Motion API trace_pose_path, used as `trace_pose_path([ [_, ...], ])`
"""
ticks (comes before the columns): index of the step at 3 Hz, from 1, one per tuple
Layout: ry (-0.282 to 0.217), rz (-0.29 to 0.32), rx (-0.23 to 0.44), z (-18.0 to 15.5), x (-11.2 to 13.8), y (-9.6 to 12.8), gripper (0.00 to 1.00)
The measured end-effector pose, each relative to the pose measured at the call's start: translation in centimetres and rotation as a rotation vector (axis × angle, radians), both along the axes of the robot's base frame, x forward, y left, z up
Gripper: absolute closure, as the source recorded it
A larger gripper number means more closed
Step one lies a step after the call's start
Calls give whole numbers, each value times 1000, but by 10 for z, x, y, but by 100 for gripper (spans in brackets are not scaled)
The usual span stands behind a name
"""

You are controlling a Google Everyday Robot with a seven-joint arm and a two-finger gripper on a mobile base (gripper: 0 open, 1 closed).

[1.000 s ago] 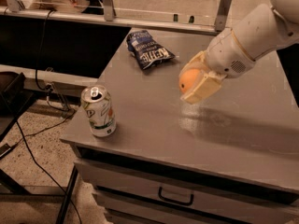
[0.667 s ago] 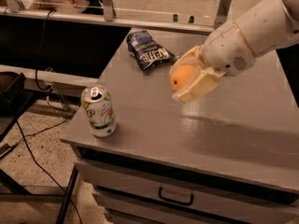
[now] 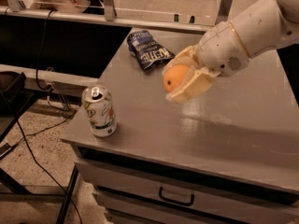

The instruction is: Move orange near 7up can

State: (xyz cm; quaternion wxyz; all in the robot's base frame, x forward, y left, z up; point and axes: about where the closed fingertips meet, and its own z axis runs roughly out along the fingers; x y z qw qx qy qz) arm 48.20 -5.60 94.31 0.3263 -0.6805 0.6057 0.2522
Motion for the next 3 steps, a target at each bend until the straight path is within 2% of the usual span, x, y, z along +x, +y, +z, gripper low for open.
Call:
trace_pose_path([
  [1, 3, 48, 51, -9, -4, 26, 100],
  [2, -6, 85, 73, -31, -7, 68, 100],
  [3, 7, 88, 71, -54, -6, 89, 100],
])
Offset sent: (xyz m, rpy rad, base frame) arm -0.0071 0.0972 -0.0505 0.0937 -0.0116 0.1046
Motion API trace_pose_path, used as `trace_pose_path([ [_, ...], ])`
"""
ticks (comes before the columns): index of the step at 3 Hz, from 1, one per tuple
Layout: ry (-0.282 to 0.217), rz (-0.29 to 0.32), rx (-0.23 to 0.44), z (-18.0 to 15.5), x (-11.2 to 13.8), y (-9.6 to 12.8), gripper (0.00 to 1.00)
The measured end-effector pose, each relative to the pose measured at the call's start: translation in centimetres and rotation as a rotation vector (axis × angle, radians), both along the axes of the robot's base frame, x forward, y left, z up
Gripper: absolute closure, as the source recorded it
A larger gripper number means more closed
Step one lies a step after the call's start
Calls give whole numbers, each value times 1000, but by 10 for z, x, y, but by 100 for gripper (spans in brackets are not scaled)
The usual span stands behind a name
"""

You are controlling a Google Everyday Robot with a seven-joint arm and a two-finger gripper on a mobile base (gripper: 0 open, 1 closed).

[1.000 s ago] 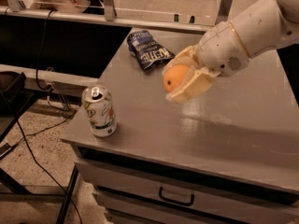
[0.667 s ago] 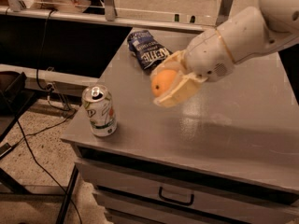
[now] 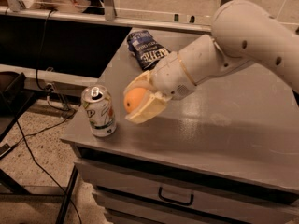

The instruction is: Move orange near 7up can

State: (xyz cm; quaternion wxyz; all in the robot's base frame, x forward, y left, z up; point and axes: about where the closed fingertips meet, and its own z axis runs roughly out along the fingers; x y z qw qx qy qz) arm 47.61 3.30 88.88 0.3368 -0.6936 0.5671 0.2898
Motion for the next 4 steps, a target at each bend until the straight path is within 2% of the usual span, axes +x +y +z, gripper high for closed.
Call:
trace_pose_path([
  [1, 20, -15, 7, -16, 5, 10, 100],
  [2, 36, -11, 31, -22, 6, 17, 85],
  [3, 39, -7, 35, -23, 5, 19, 62],
  [4, 39, -2, 36, -24, 4, 21, 30],
])
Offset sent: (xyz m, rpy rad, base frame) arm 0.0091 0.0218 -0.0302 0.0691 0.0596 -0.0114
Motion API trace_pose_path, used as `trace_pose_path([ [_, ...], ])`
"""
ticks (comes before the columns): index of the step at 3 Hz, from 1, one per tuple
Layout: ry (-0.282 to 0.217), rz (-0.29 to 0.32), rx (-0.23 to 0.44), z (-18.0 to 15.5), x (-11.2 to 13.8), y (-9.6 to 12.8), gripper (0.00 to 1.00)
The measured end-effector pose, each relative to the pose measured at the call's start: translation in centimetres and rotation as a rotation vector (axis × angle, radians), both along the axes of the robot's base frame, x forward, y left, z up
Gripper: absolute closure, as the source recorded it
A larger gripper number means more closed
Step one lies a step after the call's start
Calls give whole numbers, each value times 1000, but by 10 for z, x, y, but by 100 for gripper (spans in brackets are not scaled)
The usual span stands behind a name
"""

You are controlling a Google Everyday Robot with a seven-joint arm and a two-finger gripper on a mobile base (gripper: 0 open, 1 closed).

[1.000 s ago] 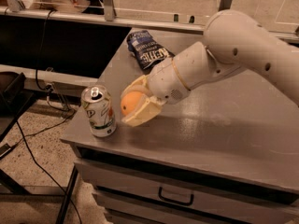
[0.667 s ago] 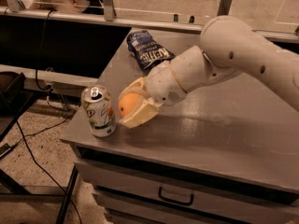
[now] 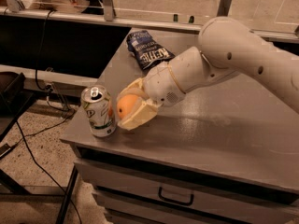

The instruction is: Move orange near 7up can

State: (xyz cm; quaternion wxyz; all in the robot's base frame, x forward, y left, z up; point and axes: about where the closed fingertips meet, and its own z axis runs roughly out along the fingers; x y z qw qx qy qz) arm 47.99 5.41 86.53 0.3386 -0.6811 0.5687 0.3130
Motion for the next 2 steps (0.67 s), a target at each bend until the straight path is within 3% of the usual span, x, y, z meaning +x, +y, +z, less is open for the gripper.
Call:
trace_pose_path([
  [1, 0, 6, 10, -3, -1, 0, 7],
  [2, -9, 28, 11, -14, -5, 2, 0],
])
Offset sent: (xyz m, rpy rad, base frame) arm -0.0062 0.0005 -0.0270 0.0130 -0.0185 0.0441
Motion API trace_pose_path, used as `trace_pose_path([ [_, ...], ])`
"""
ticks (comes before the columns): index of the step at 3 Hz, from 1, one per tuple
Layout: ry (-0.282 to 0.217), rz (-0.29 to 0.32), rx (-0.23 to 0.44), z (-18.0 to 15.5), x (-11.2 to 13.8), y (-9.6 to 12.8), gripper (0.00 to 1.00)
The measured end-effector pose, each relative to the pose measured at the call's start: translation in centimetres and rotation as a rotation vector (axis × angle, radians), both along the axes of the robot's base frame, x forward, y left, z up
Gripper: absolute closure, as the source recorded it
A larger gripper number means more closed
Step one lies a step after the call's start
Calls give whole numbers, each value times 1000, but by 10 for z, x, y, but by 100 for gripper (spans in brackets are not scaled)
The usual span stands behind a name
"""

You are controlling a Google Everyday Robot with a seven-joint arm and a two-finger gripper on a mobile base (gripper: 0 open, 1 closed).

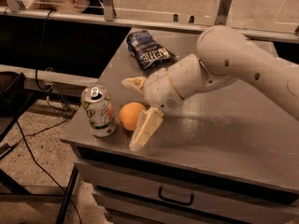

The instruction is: Move orange near 7up can

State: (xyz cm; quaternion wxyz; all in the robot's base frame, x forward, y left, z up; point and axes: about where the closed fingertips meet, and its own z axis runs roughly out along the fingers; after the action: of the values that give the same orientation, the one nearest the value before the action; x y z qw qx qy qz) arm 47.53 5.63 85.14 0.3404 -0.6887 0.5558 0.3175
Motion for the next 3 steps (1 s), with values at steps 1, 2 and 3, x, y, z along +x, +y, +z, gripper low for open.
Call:
trace_pose_path([
  [1, 1, 2, 4, 1, 0, -1, 0],
  [2, 18, 4, 37, 9, 10, -21, 0],
  [3, 21, 32, 75, 22, 21, -46, 0],
])
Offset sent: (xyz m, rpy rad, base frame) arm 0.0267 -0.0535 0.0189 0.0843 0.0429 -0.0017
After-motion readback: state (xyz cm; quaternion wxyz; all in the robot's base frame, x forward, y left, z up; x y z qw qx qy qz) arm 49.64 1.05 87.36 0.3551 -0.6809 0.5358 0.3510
